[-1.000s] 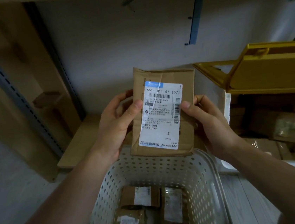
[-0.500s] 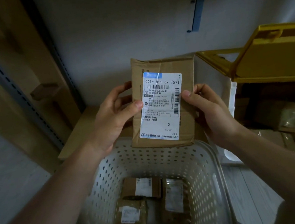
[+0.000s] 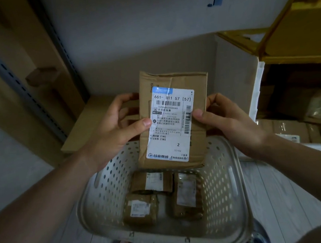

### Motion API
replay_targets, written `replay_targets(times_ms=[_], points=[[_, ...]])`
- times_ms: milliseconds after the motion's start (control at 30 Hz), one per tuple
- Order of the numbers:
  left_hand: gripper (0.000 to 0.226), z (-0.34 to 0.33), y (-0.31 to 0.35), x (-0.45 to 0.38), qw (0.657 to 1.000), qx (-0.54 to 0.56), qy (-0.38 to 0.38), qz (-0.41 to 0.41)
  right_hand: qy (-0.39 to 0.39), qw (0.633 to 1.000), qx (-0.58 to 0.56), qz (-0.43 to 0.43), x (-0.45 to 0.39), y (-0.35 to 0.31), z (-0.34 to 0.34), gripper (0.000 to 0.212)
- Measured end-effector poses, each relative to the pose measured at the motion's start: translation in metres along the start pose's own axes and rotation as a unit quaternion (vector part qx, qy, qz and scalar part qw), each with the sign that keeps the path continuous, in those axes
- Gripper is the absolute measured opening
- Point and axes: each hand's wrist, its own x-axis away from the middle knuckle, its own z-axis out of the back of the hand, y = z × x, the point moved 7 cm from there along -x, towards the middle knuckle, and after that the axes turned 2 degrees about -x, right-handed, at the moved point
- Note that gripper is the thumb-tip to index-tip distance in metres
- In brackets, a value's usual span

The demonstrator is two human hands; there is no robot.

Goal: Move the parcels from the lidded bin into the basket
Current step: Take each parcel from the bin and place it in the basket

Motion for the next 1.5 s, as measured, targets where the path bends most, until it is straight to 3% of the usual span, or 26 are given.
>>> replay_targets(times_ms=[533,767,1000,1233,1333,1433,1500], points=[[0.068,0.004,-0.016,0.015,0.999,0.010,0.000,0.034,-0.010,1.000,0.018,0.006,-0.001,0.009,-0.005,0.062],[0.080,0.011,-0.042,0.026,0.994,-0.038,-0.026,0.096,-0.045,0.998,0.046,-0.007,-0.006,0.020,-0.020,0.052],[0.047,0.017,-0.073,0.030,0.985,-0.091,-0.023,0.145,-0.082,0.990,0.087,-0.070,-0.013,0.050,-0.039,0.045],[0.054,0.022,-0.102,0.020,0.967,-0.121,-0.032,0.224,-0.055,0.986,0.073,-0.138,-0.023,0.086,-0.050,0.036],[0.053,0.020,-0.112,0.015,0.955,-0.117,-0.046,0.269,-0.066,0.978,0.097,-0.174,-0.023,0.102,-0.053,0.039],[0.060,0.018,-0.123,0.012,0.946,-0.090,-0.038,0.310,-0.111,0.960,0.124,-0.224,-0.022,0.122,-0.060,0.063],[0.049,0.020,-0.134,0.012,0.937,-0.065,-0.019,0.342,-0.143,0.945,0.123,-0.267,-0.021,0.135,-0.065,0.080]])
